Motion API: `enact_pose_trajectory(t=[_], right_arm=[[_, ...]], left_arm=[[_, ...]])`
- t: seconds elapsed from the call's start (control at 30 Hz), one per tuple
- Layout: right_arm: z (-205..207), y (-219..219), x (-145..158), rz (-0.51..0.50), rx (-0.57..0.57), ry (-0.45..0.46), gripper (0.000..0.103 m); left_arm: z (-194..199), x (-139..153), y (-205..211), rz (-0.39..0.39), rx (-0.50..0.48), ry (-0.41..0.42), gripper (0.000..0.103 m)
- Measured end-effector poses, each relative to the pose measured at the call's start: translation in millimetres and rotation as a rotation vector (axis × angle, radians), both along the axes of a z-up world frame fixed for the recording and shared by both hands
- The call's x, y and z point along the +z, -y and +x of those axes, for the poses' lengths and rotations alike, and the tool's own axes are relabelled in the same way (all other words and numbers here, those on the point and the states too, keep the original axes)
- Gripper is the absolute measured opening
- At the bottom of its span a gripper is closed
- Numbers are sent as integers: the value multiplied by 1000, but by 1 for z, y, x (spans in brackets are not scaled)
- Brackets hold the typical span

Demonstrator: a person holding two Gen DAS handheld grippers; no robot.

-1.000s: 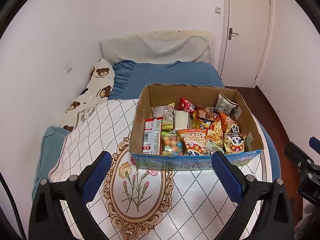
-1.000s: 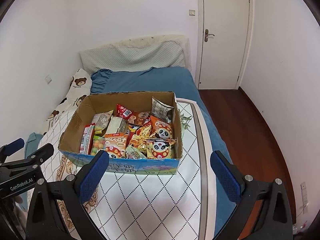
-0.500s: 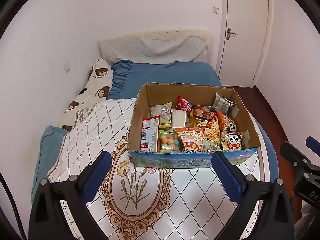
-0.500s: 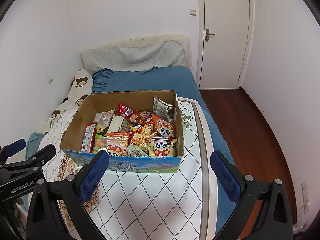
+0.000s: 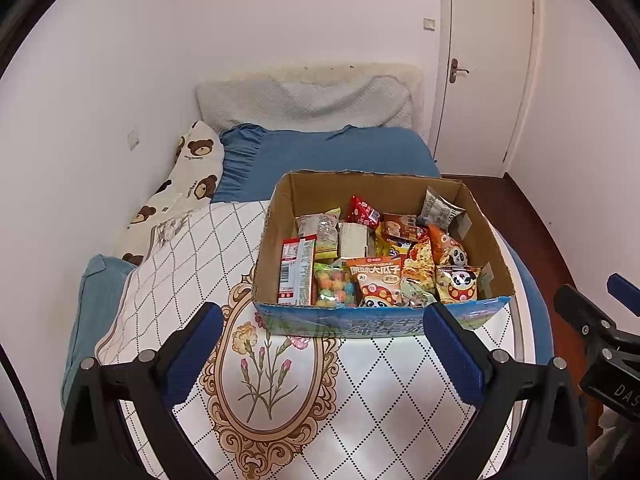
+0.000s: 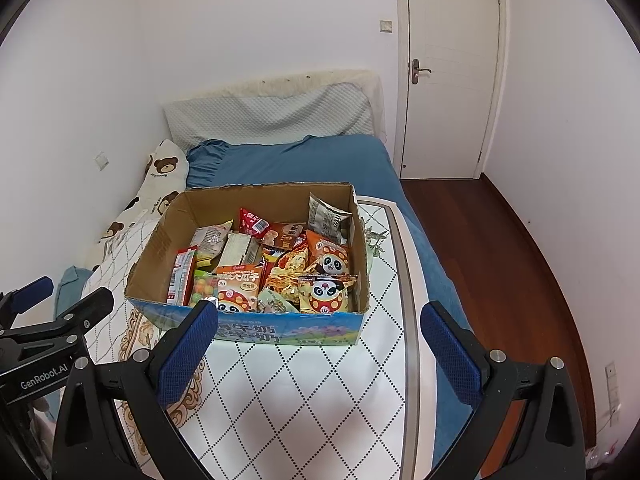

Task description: Organize snacks

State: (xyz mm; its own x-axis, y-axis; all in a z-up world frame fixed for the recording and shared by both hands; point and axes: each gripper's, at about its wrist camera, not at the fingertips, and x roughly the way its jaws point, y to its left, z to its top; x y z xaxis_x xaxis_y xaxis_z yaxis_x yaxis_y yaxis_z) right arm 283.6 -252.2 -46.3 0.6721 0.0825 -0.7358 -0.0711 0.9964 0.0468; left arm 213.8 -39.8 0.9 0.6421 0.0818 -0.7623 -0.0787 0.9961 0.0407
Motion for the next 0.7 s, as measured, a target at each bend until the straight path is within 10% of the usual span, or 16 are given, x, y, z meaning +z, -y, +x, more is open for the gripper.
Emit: enact_pose_trajectory(t=[0.7], right_arm=[[-4,-3,9,0,3,12,103]], left_arm=[[-5,5,6,7,-17,19,103]])
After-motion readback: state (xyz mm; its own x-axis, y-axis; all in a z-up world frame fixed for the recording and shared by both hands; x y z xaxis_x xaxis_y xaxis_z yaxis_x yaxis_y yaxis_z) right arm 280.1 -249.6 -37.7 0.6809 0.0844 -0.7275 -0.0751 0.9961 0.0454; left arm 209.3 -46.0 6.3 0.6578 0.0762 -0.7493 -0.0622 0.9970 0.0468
